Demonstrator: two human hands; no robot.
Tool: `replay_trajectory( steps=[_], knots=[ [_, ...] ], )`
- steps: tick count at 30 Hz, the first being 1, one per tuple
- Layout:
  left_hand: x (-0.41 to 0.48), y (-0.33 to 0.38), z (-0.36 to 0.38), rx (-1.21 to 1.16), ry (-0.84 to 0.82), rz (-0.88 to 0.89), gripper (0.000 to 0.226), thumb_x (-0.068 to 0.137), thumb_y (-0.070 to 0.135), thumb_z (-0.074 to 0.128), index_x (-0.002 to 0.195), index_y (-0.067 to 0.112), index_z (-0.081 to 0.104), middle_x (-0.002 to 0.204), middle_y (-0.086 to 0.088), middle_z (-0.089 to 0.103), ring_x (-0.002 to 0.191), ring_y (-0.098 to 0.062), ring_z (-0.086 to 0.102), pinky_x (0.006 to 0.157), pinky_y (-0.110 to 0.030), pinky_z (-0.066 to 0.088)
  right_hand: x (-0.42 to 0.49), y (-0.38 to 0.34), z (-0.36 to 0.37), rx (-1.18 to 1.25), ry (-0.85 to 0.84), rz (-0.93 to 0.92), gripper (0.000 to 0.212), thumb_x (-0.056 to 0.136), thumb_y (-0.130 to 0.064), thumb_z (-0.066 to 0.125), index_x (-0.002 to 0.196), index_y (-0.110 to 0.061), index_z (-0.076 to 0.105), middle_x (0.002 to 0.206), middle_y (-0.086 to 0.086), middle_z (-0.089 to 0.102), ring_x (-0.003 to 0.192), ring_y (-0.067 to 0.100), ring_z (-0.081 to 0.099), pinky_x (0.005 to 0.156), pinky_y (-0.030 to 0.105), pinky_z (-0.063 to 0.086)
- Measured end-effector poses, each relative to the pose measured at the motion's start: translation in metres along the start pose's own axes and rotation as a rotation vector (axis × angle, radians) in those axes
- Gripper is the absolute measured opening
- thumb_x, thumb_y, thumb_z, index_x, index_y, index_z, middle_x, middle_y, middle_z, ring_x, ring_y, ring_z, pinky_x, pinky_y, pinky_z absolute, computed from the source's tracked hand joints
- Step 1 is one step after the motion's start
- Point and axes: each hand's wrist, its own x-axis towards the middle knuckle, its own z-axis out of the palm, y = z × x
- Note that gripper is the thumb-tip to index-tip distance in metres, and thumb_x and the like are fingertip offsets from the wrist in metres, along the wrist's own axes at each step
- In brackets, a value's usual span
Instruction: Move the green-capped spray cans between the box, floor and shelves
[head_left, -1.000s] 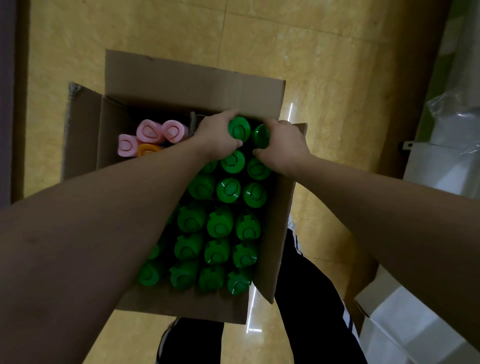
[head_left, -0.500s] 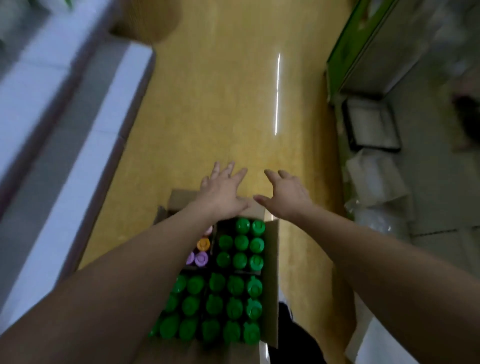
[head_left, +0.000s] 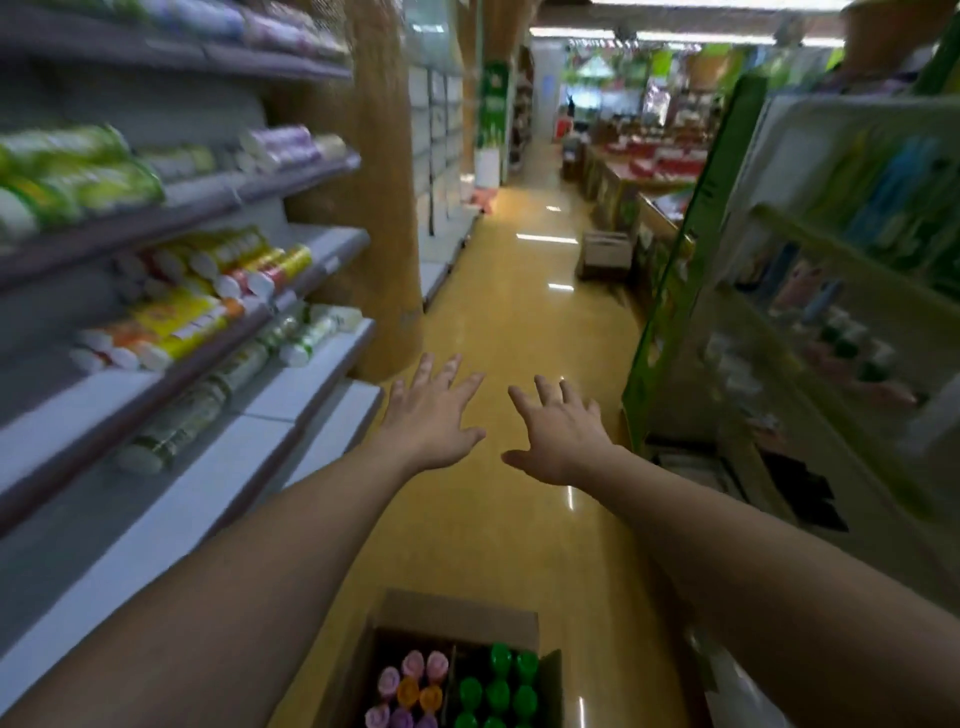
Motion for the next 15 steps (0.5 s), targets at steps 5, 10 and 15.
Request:
replay_trajectory(
  steps=[5,10,15],
  knots=[
    [-0.053,-0.006,-0.053,0.040,0.114,-0.190,0.083,0.093,0.059,0.056,0.160,0.037,0.012,0.170,0.000,-0.003,0.155,-0.031,-0.008,0.122,-0.058,0.008,-0.016,-0.018,-0.049,0.000,0.082,-0.190,0.093,0.090,-0.064,0.058,0.161,-0.029,0.007,0.169,0.011,0.002,0.152,0.041,0.007,0.118,0.061,0.021],
    [-0.133,0.004,-0.078,0.052,0.119,-0.413,0.085,0.090,0.062,0.058,0.159,0.038,0.014,0.169,-0.004,0.001,0.153,-0.042,-0.005,0.120,-0.062,0.011,-0.053,-0.048,-0.069,0.035,0.121,-0.401,0.090,0.090,-0.064,0.058,0.159,-0.030,0.011,0.168,0.010,0.004,0.152,0.040,0.008,0.118,0.062,0.019],
    [-0.244,0.015,-0.091,0.074,0.134,-0.608,0.084,0.090,0.061,0.058,0.158,0.039,0.013,0.169,-0.006,0.000,0.153,-0.040,-0.006,0.120,-0.063,0.009,-0.104,-0.104,-0.076,0.035,0.142,-0.637,0.089,0.090,-0.063,0.057,0.159,-0.032,0.011,0.168,0.009,0.005,0.151,0.039,0.010,0.117,0.060,0.023]
  ],
)
